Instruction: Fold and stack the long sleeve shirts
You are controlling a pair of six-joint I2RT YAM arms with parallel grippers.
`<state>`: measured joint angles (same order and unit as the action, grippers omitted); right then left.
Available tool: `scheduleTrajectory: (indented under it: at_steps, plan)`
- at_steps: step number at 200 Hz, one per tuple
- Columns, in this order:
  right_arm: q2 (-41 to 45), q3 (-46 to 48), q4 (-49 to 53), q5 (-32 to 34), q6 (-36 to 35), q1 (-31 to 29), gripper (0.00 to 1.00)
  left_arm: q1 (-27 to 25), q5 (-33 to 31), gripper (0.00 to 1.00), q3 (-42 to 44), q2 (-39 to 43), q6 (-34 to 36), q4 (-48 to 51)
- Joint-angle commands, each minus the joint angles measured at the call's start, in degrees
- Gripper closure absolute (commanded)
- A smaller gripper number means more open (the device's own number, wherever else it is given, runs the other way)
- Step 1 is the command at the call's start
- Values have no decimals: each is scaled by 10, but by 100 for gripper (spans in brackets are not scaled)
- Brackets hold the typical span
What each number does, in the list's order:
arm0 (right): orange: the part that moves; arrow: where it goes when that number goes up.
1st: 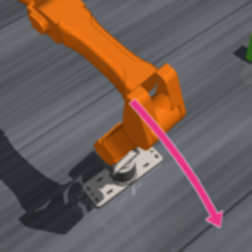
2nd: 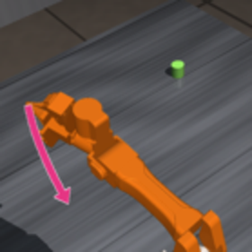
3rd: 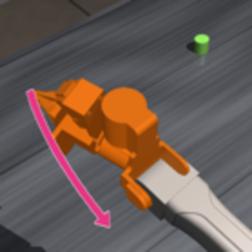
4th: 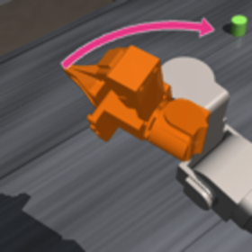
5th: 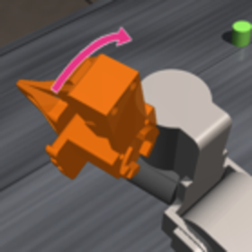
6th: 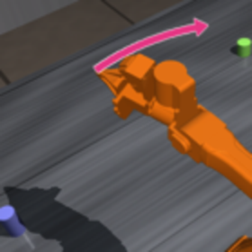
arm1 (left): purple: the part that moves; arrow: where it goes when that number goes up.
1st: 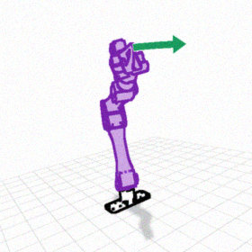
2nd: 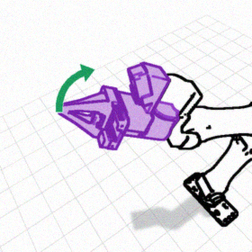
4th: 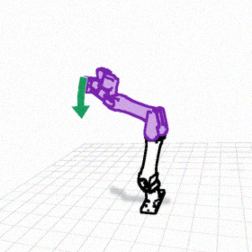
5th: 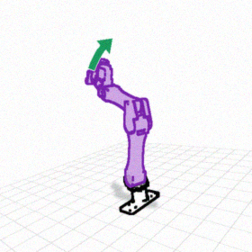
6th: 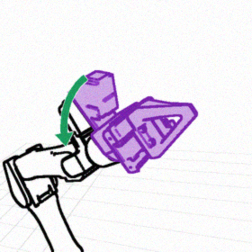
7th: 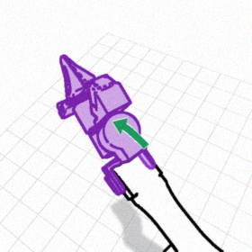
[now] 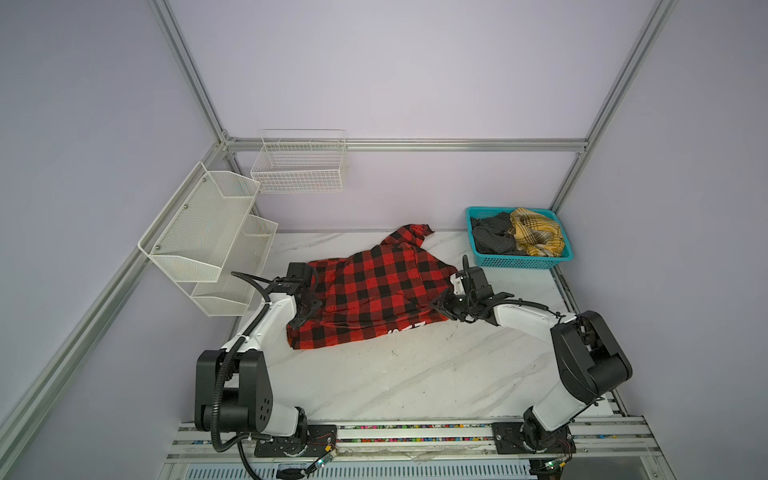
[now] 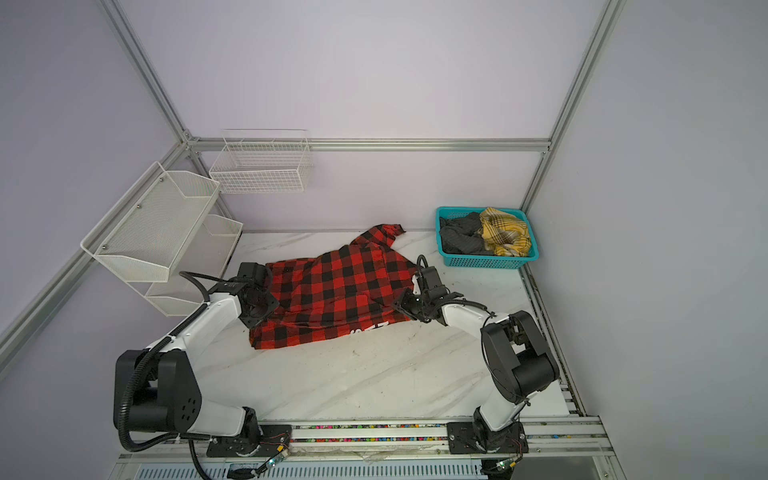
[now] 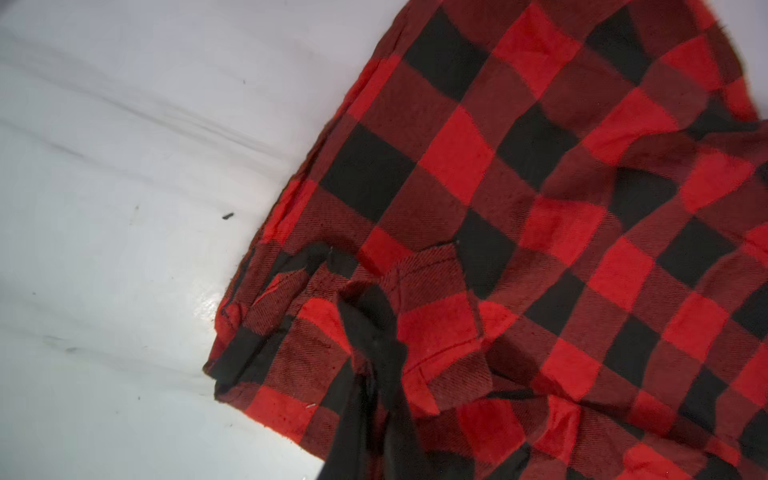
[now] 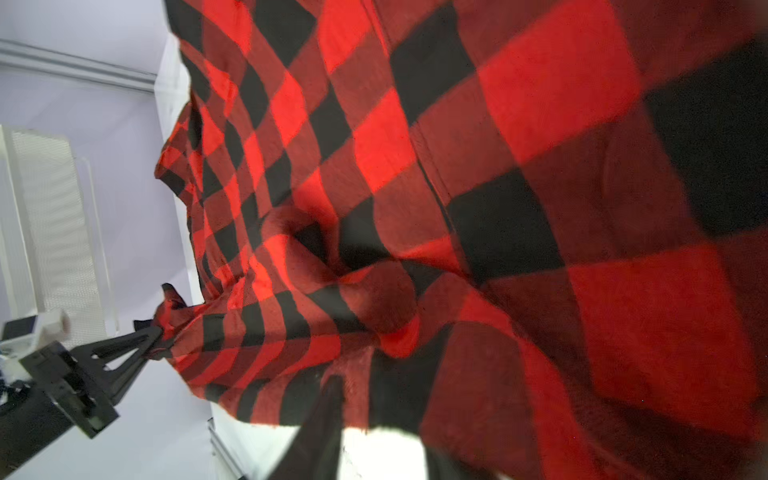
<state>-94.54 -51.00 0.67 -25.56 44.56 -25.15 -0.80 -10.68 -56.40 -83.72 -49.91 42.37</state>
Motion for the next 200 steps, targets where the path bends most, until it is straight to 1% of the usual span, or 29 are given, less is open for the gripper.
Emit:
scheduleTrajectory:
  at_steps: [1, 20, 24, 33, 52, 64, 84, 114, 121, 125, 131, 139, 152, 170, 181, 200]
  plan:
    - [21, 4, -6, 3, 9, -6, 44, 6, 29, 100, 50, 4, 4, -62]
    - [34, 2, 25, 17, 18, -6, 42, 6, 43, 100, 77, 22, 3, -95]
    - [34, 0, 35, 20, 25, -6, 42, 6, 45, 100, 80, 44, 3, -101]
    - [28, -4, 45, 13, 35, -7, 43, 6, 47, 100, 87, 56, 3, -110]
    - [9, -21, 49, 4, 49, -15, 55, 6, 41, 100, 84, 68, 2, -112]
    - [-12, -37, 61, 3, 54, -17, 58, 6, 42, 100, 77, 66, 4, -109]
    - [-50, -60, 67, -11, 59, -18, 58, 6, 45, 100, 60, 56, 5, -104]
    - [-80, -87, 64, -31, 73, -21, 57, 6, 49, 100, 37, 34, 4, -100]
    - [-86, -95, 70, -31, 73, -21, 61, 6, 52, 100, 29, 33, 3, -99]
    - [-90, -99, 74, -32, 71, -21, 67, 6, 53, 100, 24, 33, 2, -99]
    - [-94, -106, 81, -34, 68, -21, 79, 6, 56, 100, 15, 9, 2, -99]
    - [-98, -113, 83, -34, 67, -21, 89, 6, 60, 100, -1, 1, 1, -98]
    - [-93, -120, 72, -29, 67, -20, 100, 7, 66, 100, -37, -13, 2, -94]
    - [-66, -108, 8, -38, 81, -20, 100, 6, 70, 100, -96, -24, 4, -88]
    - [-48, -94, -18, -24, 88, -20, 100, 6, 61, 100, -127, -22, 8, -88]
    - [-31, -57, -68, -19, 97, -20, 100, 12, 41, 100, -149, -12, 15, -90]
